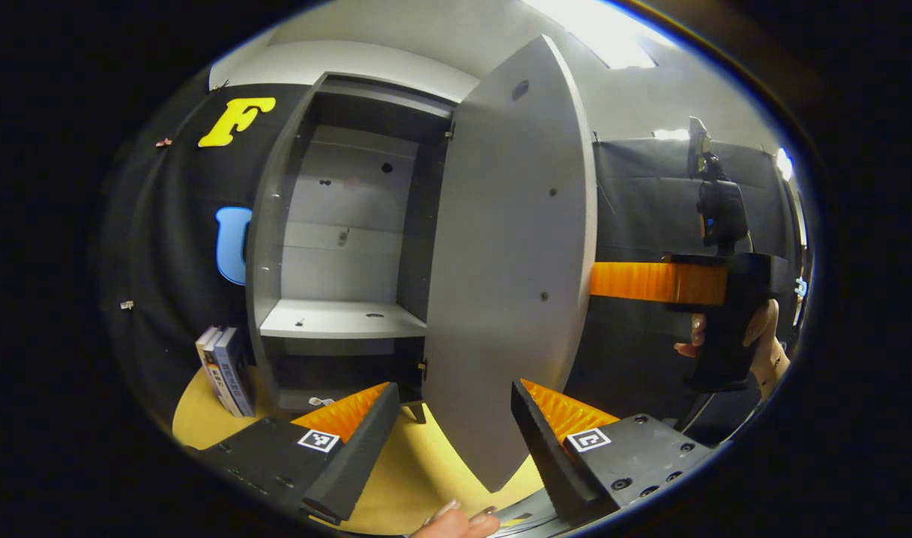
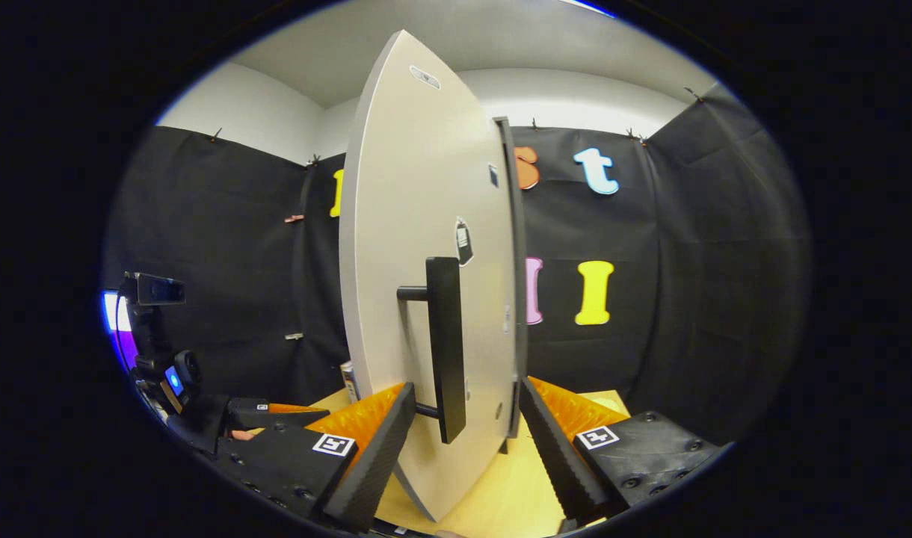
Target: Open the cabinet door with the right hand, grasp the bottle in the cabinet with the left hand and place it on the coaster, then close the cabinet door with the right hand.
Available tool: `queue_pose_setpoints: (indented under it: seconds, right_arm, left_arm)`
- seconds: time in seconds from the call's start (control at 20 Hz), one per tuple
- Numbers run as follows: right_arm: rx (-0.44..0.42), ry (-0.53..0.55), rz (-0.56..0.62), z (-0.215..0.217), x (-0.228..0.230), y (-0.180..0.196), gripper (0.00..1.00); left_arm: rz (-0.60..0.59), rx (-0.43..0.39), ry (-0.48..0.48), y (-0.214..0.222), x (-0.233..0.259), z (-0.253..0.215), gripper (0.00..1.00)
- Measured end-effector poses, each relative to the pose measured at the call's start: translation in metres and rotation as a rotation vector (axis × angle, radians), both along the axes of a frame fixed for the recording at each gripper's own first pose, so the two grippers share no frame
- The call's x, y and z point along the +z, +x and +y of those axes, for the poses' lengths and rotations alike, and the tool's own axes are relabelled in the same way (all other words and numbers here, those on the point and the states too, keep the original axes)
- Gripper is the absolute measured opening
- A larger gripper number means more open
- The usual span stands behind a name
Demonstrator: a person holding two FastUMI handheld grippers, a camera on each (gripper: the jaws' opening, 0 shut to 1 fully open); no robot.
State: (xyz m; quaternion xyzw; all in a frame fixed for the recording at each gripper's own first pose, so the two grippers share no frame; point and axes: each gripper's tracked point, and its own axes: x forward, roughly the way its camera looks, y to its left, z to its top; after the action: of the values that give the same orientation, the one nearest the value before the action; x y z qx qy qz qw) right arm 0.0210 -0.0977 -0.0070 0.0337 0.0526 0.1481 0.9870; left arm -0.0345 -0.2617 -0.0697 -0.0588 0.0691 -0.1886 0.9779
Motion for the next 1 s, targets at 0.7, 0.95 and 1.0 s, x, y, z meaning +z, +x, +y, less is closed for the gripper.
queue_pose_setpoints:
  seconds: [0.7,0.95,1.0]
  right_arm:
    - [0.108,0.01,-0.08,0.117,-0.019,0.041,0.93]
    - [0.068,-0.034,-0.087,0.099,-0.04,0.023,0.93]
    - [0.048,-0.023,-0.091,0.095,-0.039,0.02,0.93]
  left_arm:
    - [-0.05,0.267,0.011,-0.009,0.028,0.134,0.94]
    - [-0.099,0.277,0.021,0.011,0.043,0.106,0.95]
    - [-0.105,0.279,0.021,0.018,0.044,0.1,0.94]
